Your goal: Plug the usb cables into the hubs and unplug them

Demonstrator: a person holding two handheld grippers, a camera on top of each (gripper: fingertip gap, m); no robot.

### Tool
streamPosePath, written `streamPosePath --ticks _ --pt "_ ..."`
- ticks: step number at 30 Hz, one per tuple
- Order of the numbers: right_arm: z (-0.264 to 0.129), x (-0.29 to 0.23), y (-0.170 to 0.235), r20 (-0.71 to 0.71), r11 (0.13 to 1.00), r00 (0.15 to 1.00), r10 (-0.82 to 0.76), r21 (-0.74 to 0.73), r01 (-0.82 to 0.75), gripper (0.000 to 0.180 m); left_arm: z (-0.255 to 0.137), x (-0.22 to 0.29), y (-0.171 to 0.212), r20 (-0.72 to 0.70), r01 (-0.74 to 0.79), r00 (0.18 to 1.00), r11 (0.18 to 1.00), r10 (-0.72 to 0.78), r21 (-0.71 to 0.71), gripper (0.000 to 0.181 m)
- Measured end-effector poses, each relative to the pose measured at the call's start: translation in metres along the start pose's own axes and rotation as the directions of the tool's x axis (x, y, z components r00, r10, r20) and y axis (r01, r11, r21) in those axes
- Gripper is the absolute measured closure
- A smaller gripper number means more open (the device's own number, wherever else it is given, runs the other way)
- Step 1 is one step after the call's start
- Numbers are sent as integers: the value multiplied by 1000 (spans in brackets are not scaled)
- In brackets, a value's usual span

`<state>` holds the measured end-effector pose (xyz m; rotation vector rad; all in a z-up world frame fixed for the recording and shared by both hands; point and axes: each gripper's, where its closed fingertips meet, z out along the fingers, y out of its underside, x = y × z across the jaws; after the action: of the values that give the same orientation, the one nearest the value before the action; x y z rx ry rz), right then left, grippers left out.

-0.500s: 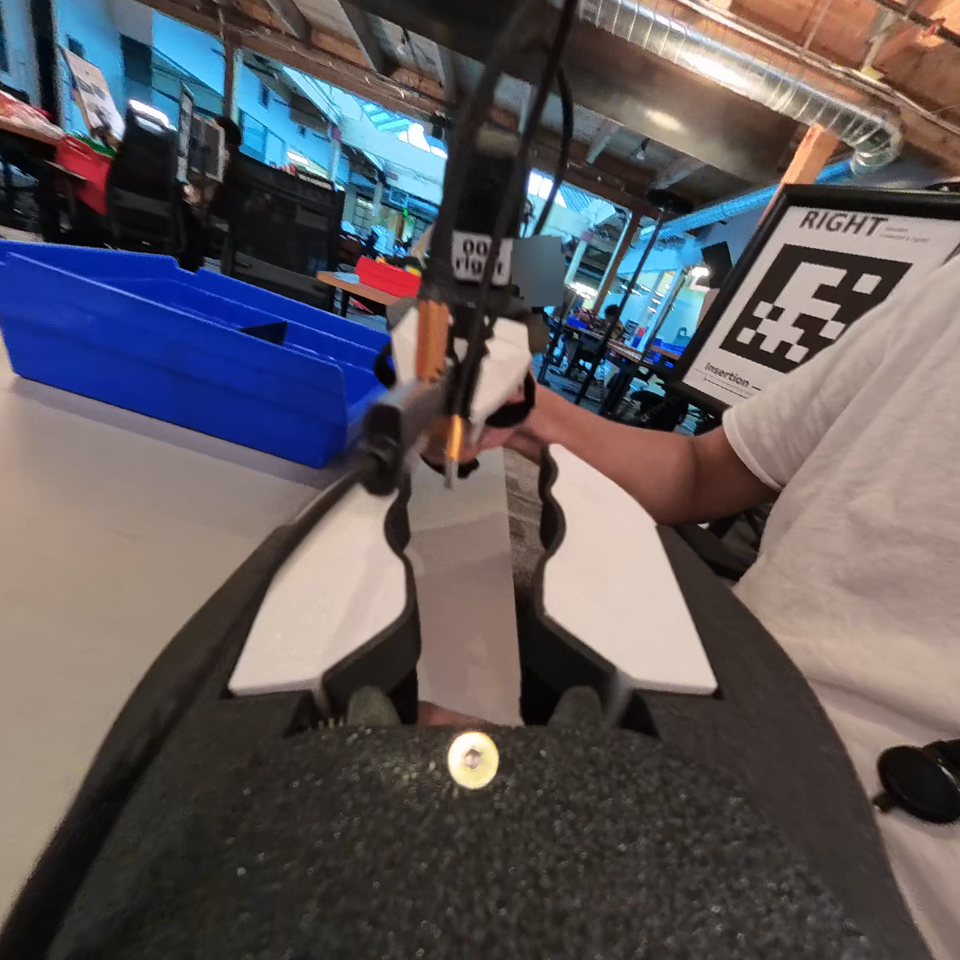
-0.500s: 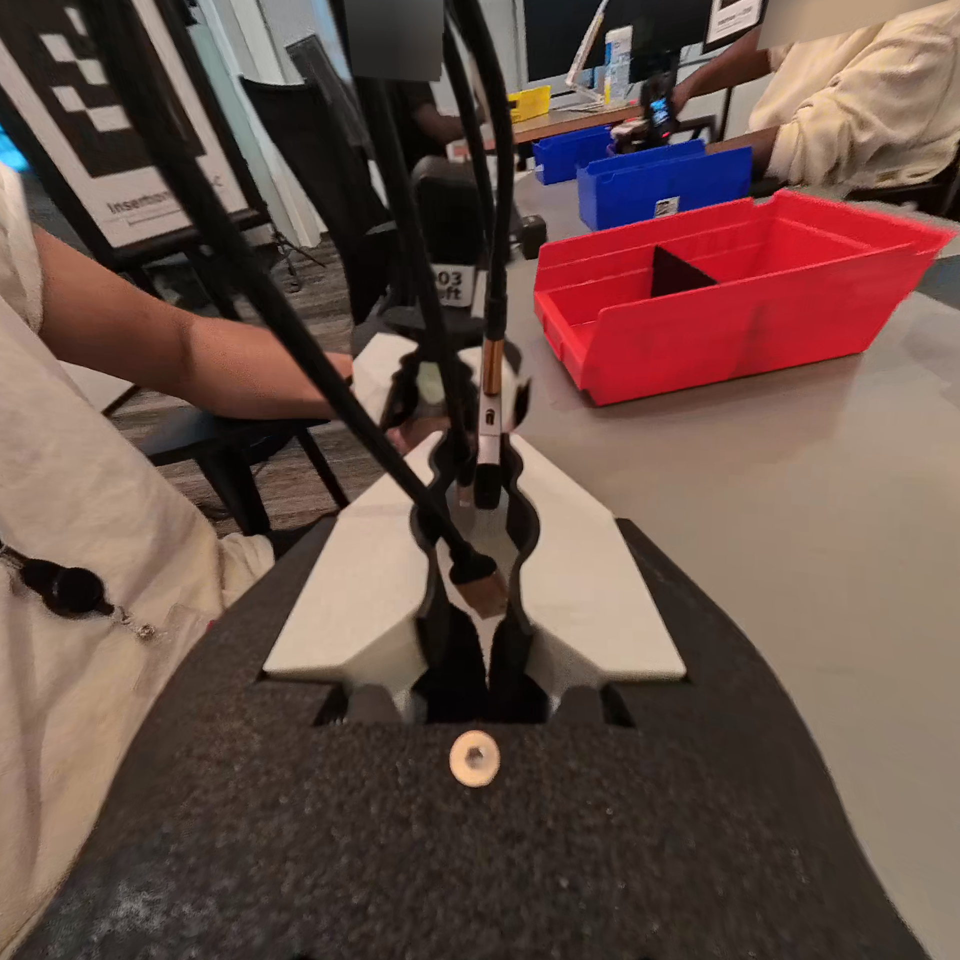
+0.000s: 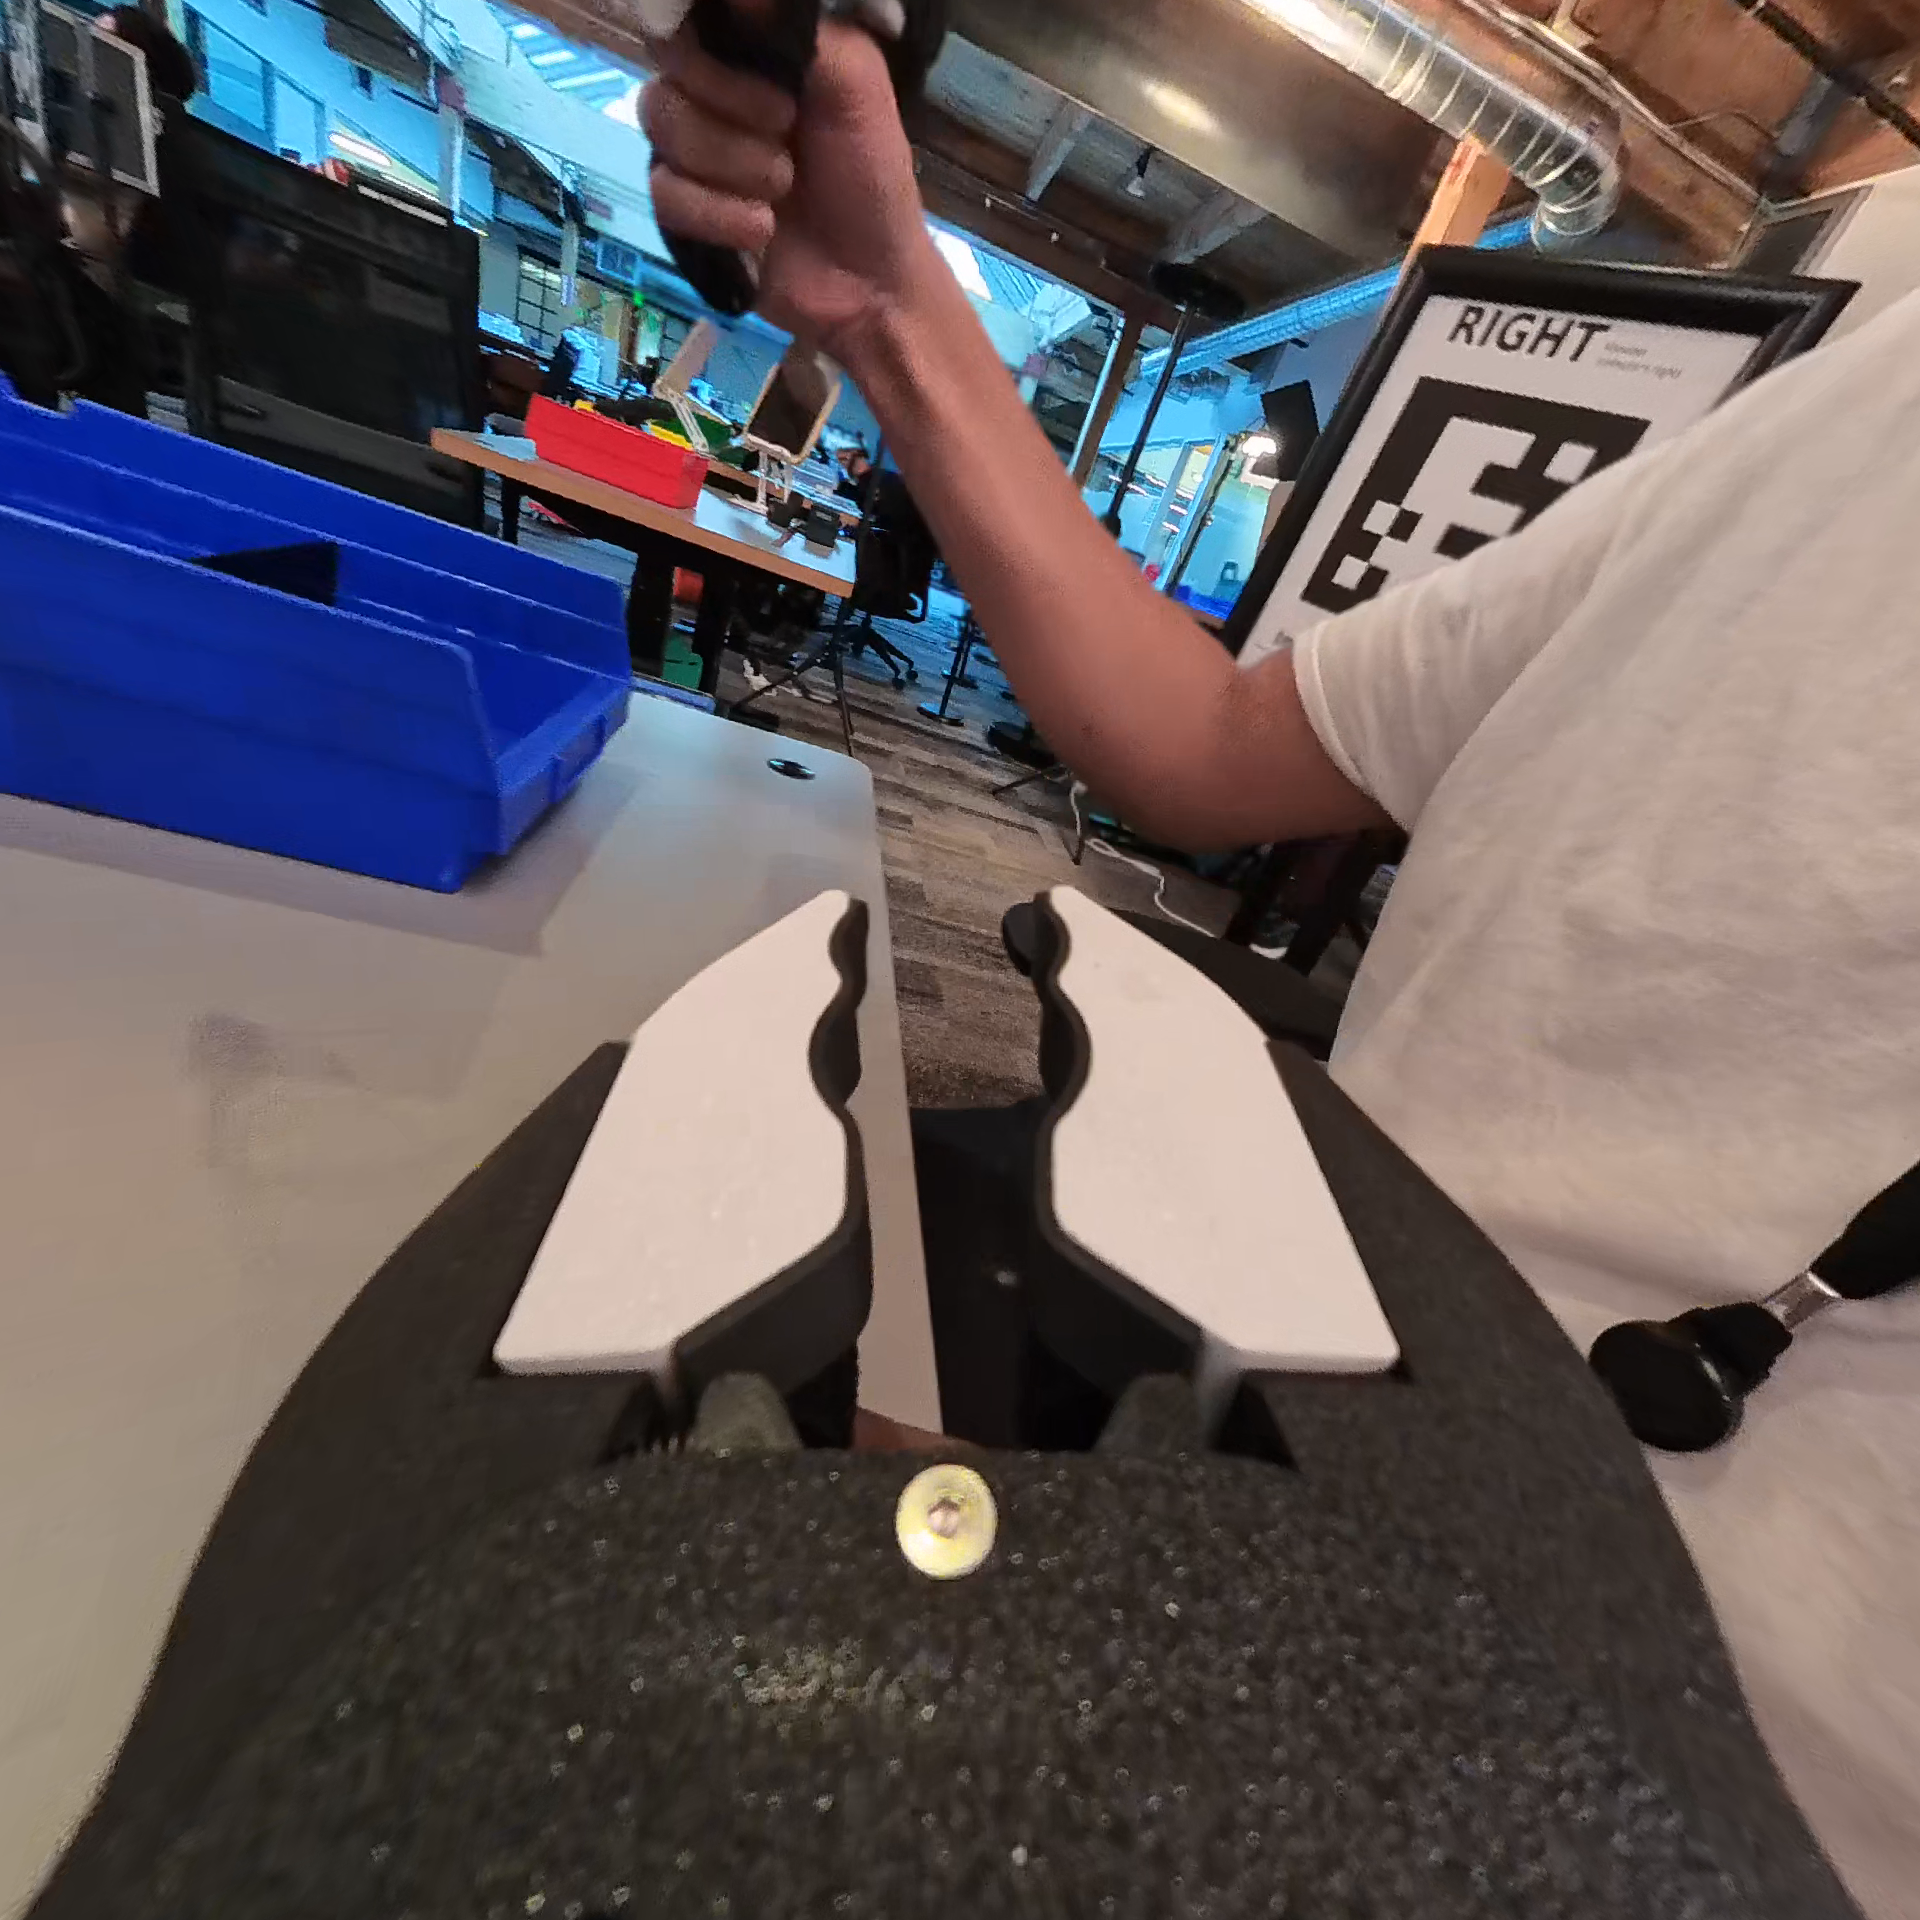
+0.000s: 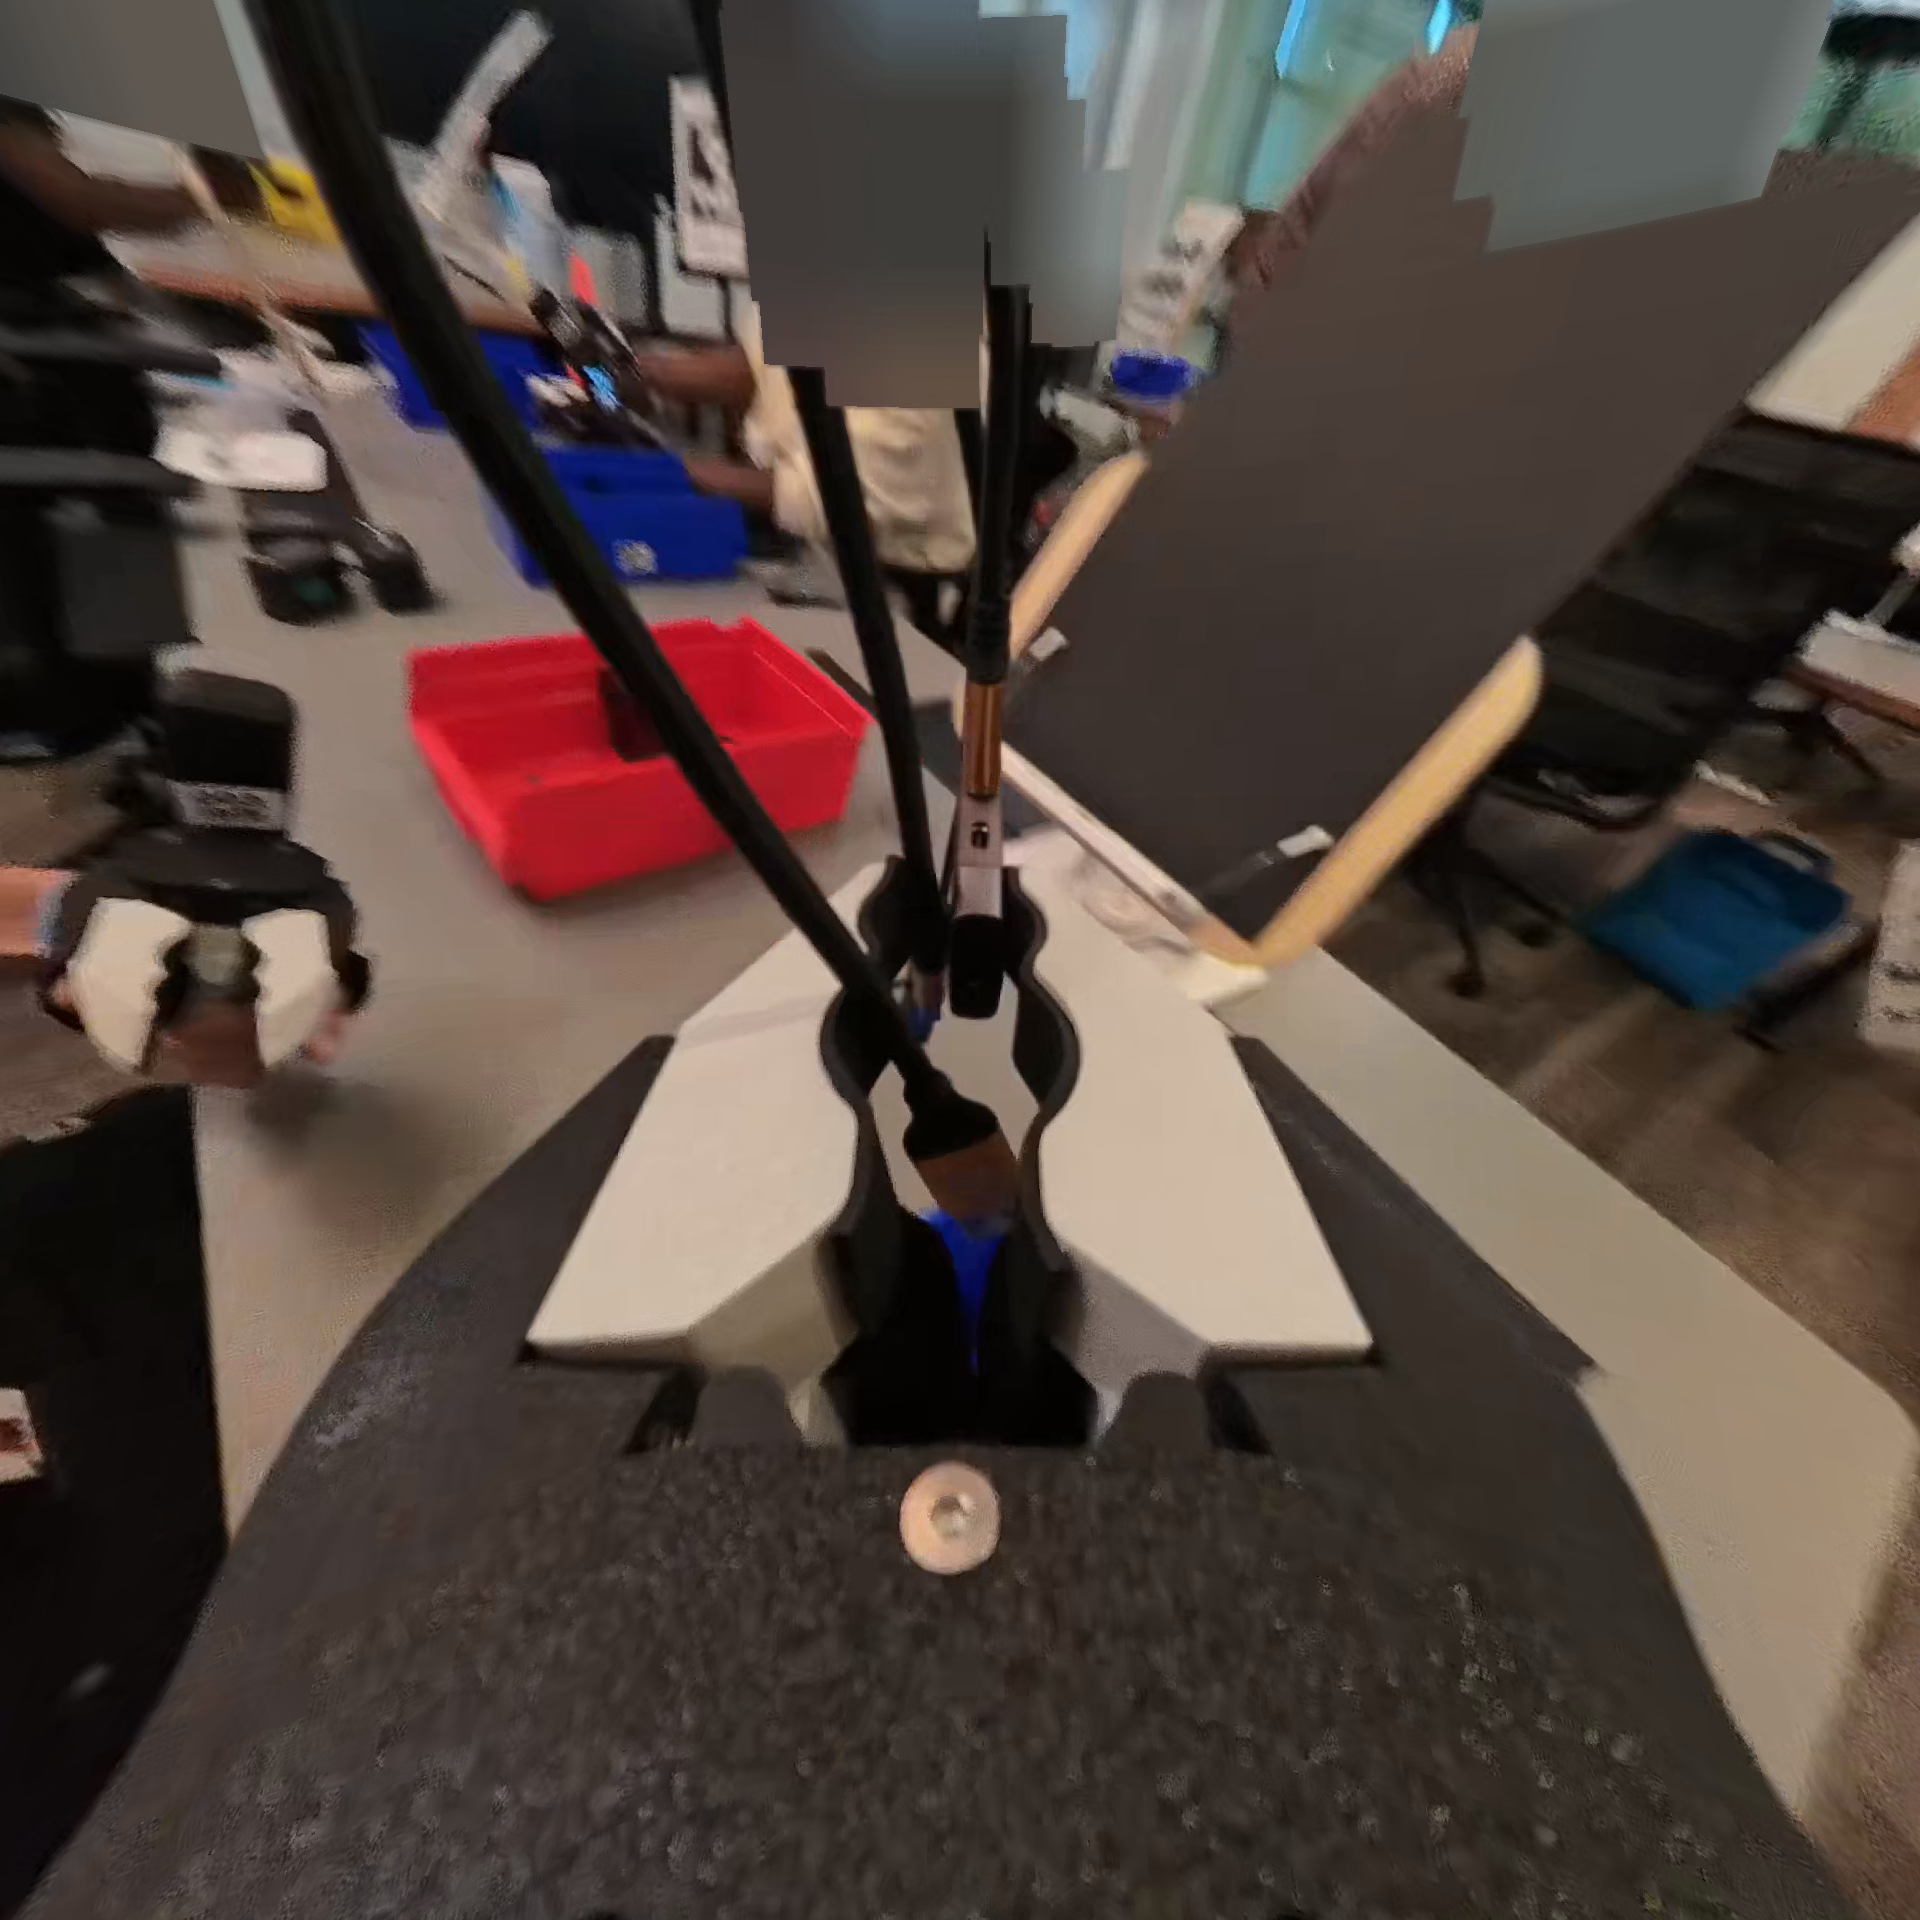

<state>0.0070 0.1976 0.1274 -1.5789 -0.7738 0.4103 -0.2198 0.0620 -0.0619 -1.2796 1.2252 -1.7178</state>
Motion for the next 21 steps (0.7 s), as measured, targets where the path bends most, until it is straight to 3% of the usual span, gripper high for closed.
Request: streamPosePath --ticks 3,6,14,18,21 --pt "-6 51 18 -48 989 998 42 -139 -48 165 -6 -6 -7 17 21 1000 999 -21 37 152" --pt "-2 92 67 -76 938 988 134 -313 -152 165 -10 -10 -10 32 35 999 998 -37 55 152" --pt "47 129 211 -130 653 871 473 -612 -447 164 -5 -13 2 66 8 998 1000 -8 -5 152" --pt "47 129 288 -197 459 905 377 -809 -367 163 -3 -13 11 80 -20 997 998 24 -57 152" --pt "50 128 312 -218 371 923 318 -867 -333 163 -2 -13 18 85 -31 996 995 39 -94 153"
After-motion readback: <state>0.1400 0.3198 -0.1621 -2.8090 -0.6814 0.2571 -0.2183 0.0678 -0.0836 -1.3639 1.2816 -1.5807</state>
